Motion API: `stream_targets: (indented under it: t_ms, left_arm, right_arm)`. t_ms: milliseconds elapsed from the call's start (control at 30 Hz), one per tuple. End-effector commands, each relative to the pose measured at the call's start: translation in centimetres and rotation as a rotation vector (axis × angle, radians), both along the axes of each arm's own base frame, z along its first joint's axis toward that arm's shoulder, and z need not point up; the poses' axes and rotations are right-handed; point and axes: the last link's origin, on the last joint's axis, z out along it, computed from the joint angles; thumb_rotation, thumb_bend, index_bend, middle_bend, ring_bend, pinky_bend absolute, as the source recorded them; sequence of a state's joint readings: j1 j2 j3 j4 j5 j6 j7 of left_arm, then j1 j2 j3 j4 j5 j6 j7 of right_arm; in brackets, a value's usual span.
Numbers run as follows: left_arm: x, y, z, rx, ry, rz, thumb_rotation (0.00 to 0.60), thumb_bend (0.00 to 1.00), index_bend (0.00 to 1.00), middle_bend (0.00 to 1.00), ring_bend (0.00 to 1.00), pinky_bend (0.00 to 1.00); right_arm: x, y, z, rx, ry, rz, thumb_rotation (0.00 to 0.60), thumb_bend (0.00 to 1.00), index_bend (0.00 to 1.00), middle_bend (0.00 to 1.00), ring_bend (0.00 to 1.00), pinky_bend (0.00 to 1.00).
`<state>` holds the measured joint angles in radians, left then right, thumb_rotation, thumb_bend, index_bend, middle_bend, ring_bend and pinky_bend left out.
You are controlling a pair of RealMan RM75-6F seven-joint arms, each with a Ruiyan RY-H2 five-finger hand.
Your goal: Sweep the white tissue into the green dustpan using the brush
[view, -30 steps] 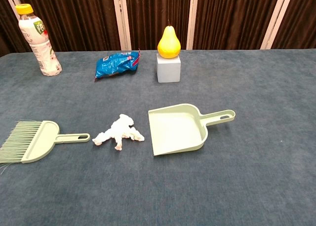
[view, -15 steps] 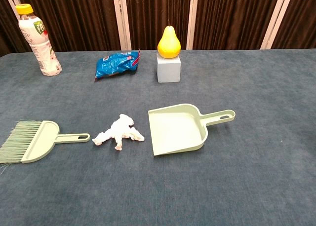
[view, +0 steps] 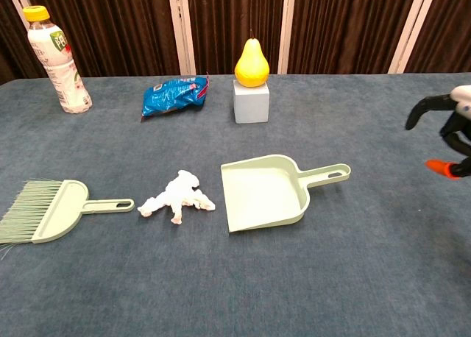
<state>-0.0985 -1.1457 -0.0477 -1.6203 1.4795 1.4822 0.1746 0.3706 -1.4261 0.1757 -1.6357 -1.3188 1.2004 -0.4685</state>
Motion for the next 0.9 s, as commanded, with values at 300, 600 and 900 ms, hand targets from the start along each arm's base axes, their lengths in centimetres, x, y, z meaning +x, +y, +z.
stream_targets:
  t_ms: [300,600,900]
  left_arm:
    - [-0.2,0.1,0.2,-0.007,-0.016,0.018,0.600,0.00,0.00,0.00,0.00,0.00]
    - [-0.3,0.2,0.2,-0.010,-0.022,0.030,0.600,0.00,0.00,0.00,0.00,0.00]
    - [-0.3,0.3,0.2,-0.011,-0.030,0.034,0.600,0.00,0.00,0.00,0.00,0.00]
  right_arm:
    - [2.5,-2.3,-4.5,0.034,-0.019,-0.004,0.600,0.35,0.34,0.84,0.84,0.81]
    - [3.1,-2.1,-6.9,0.065,-0.007,0.012,0.600,0.35,0.34,0.84,0.84,0.81]
    - [4.0,-2.3,-9.0,0.085,-0.003,0.019,0.600,0.35,0.34,0.84,0.84,0.81]
